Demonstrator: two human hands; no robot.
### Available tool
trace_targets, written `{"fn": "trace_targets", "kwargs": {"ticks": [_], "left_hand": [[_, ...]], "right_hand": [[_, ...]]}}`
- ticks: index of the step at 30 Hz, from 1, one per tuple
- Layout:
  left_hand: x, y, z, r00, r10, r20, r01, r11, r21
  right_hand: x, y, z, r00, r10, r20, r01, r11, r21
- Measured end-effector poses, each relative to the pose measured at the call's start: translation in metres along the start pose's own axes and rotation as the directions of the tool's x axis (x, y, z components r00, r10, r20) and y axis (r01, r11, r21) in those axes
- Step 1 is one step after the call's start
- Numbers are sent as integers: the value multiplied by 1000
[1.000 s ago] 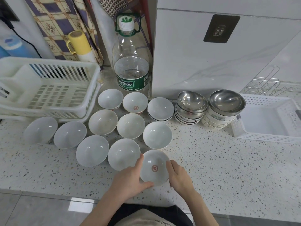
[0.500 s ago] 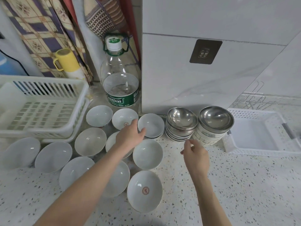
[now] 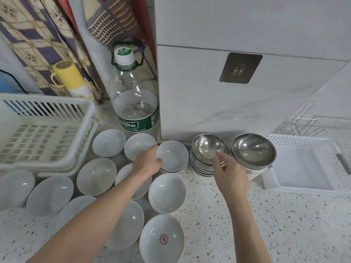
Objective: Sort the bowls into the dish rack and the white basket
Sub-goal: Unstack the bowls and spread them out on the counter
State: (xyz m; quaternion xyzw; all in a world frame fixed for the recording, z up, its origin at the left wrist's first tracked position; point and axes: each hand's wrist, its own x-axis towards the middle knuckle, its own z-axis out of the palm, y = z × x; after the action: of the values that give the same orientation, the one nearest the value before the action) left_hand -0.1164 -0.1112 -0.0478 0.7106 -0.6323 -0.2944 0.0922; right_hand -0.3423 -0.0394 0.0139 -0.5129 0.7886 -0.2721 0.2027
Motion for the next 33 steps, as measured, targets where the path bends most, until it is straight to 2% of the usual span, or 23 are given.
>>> {"fn": "trace_targets", "kwargs": {"ticks": [4,7,13,15,19,24,29,33], "left_hand": [[2,1,1,998,-50,26,54,983,-177],[3,3,1,996,-85,42,93,956,-278],[2,7,-9,996,-53,67,63,984,-169],[2,11,-13,997,-43,64,52,988,-144],[0,15,-15,998,-27,54,38,975,-218],[-4,11,-17,999,-32,-5,30,953,-303],[-18,8,-24,988,-131,-78,64,823,-565],[-40,1,-29,974,-204,-96,76,700,-710]], "right_hand": [[-1,-1,-5,989,-134,58,138,988,-73],[0,-2,-6,981,-169,93,175,982,-66],[6,-6,-9,964,-207,167,231,963,-138],[8,-10,-9,961,-239,140,258,957,-133],[13,-18,-11,956,-287,56,292,952,-91],[10,-25,-17,917,-373,-143,367,928,-62],[-12,-24,-27,890,-395,-228,412,911,31],[-40,-20,-34,949,-234,-213,286,923,257]]}}
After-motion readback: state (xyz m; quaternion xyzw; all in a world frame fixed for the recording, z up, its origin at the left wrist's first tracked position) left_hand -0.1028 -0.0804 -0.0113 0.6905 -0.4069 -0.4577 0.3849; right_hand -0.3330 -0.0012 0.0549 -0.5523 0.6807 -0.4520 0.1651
